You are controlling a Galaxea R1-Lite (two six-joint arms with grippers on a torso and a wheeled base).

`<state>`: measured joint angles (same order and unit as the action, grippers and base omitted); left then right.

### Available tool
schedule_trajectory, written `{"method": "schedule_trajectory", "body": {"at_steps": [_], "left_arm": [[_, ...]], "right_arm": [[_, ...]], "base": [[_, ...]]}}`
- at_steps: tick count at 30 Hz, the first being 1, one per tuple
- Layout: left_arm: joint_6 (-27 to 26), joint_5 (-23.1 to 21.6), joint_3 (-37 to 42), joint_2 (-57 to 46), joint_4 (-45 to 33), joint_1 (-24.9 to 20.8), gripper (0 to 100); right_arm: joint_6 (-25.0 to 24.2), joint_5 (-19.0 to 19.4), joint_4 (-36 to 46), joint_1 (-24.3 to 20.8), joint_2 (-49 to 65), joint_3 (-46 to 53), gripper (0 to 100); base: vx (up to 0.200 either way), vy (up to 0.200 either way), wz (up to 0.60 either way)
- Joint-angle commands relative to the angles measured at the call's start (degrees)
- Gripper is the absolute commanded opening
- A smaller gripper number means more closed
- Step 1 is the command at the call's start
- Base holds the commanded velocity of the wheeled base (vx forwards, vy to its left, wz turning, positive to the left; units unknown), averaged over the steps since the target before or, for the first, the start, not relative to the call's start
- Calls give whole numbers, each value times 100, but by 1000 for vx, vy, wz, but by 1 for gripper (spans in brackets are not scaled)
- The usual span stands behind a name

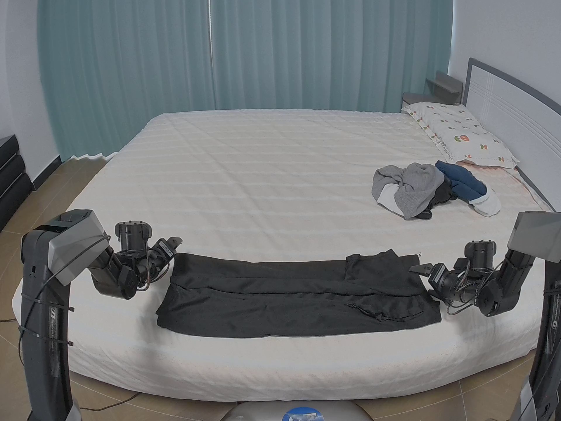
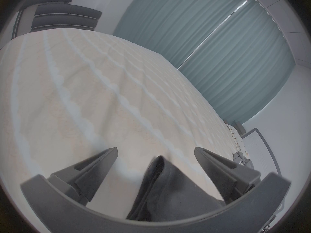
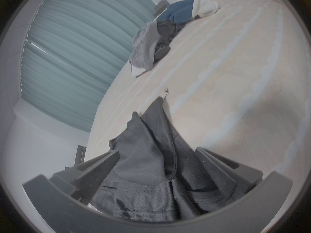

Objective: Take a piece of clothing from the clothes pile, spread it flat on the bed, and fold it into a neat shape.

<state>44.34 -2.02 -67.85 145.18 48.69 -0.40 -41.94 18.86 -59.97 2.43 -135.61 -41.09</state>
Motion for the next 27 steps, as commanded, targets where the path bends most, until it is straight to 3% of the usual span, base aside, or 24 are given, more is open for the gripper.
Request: {"method": "schedule_trajectory", "body": {"at_steps": [1, 4, 12, 18, 21, 27], "left_arm": [[31, -176, 738, -754, 44, 119, 100], [40, -457, 1002, -1194, 0, 190, 100], [-39, -518, 2074, -1457, 141, 295, 100], [-48, -773, 3252, -1484, 1020, 348, 100], [-189, -791, 3481, -1519, 1072, 278, 100], [-514, -800, 3674, -1501, 1090, 172, 100]], "right_arm": [[-34, 30, 82, 214, 597, 137, 100], [-34, 4, 134, 170, 720, 181, 100], [-52, 74, 90, 74, 1063, 814, 100], [-491, 197, -138, 74, 1045, 1394, 100], [-684, 496, -393, 135, 905, 1446, 100], [-702, 601, -630, 170, 773, 1517, 100]], "base": [[0, 0, 0], [0, 0, 0], [0, 0, 0], [0, 0, 0], [0, 0, 0], [0, 0, 0]]}}
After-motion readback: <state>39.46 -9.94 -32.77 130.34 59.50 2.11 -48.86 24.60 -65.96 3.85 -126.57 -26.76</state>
